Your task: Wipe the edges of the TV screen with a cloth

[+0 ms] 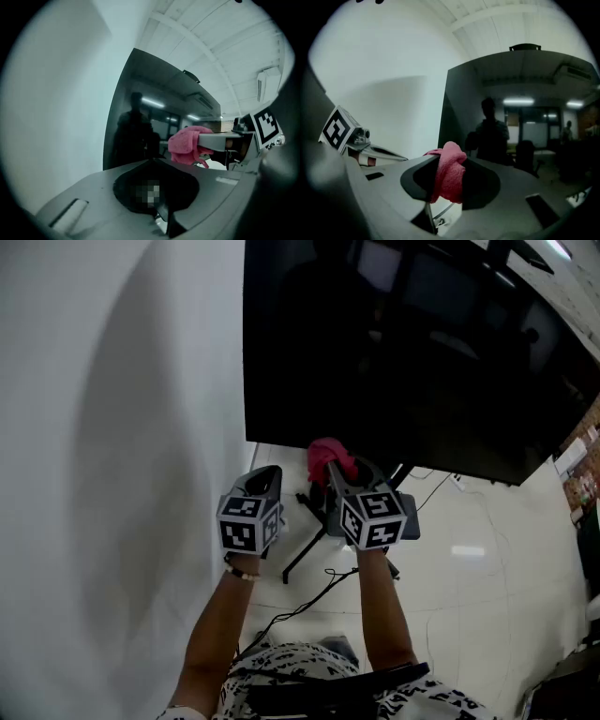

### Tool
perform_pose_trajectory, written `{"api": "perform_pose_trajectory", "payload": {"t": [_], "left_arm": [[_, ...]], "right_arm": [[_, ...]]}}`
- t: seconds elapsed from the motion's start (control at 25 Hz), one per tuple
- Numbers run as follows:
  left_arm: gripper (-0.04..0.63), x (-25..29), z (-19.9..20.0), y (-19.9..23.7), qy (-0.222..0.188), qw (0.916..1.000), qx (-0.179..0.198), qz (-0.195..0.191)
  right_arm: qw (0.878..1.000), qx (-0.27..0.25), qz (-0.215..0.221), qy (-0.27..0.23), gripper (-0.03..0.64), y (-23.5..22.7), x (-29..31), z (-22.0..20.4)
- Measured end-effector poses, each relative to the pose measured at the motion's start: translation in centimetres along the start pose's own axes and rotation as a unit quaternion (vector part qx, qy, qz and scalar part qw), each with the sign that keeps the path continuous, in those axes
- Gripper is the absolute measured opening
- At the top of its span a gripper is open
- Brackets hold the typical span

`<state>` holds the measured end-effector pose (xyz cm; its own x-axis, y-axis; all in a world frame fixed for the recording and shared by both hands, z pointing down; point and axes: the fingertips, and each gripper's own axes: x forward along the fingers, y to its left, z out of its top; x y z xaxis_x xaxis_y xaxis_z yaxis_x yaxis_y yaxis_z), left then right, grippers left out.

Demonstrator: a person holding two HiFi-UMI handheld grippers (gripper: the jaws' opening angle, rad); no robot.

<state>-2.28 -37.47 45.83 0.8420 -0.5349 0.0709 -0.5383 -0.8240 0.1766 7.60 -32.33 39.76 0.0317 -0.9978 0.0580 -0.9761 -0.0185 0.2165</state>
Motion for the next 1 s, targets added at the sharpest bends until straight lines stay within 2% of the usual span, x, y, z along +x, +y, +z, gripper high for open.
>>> {"api": "perform_pose_trajectory", "payload": {"t": [0.16, 0.32, 0.48, 0.64, 0.84, 1.0], "left_arm": [[-0.011, -0.9, 4.2, 0.9, -0.004, 0.9999, 0.013, -0.009], [-0.012, -0.4, 10.9, 2.0, -0.026, 0.9990, 0.033, -0.017], [-0.011, 0.1, 17.4, 4.3, -0.057, 0.9967, 0.059, -0.001], [-0.012, -0.5, 22.2, 6.3, -0.081, 0.9945, 0.064, 0.018], [-0.012, -1.3, 24.8, 7.7, -0.090, 0.9921, 0.081, 0.030], [-0.012, -1.0, 24.4, 8.2, -0.088, 0.9934, 0.070, 0.024]], "right_arm": [[0.998, -0.039, 0.001, -0.044, 0.125, 0.6, 2.0, 8.5], [0.993, -0.066, 0.018, -0.097, 0.126, 0.2, 5.5, 18.9], [0.985, -0.116, 0.011, -0.125, 0.126, 0.0, 9.6, 27.2], [0.979, -0.155, 0.006, -0.132, 0.126, 1.0, 12.9, 33.6], [0.961, -0.222, -0.035, -0.162, 0.126, 3.5, 15.6, 42.2], [0.943, -0.271, -0.069, -0.180, 0.126, 5.2, 17.3, 47.6]]}}
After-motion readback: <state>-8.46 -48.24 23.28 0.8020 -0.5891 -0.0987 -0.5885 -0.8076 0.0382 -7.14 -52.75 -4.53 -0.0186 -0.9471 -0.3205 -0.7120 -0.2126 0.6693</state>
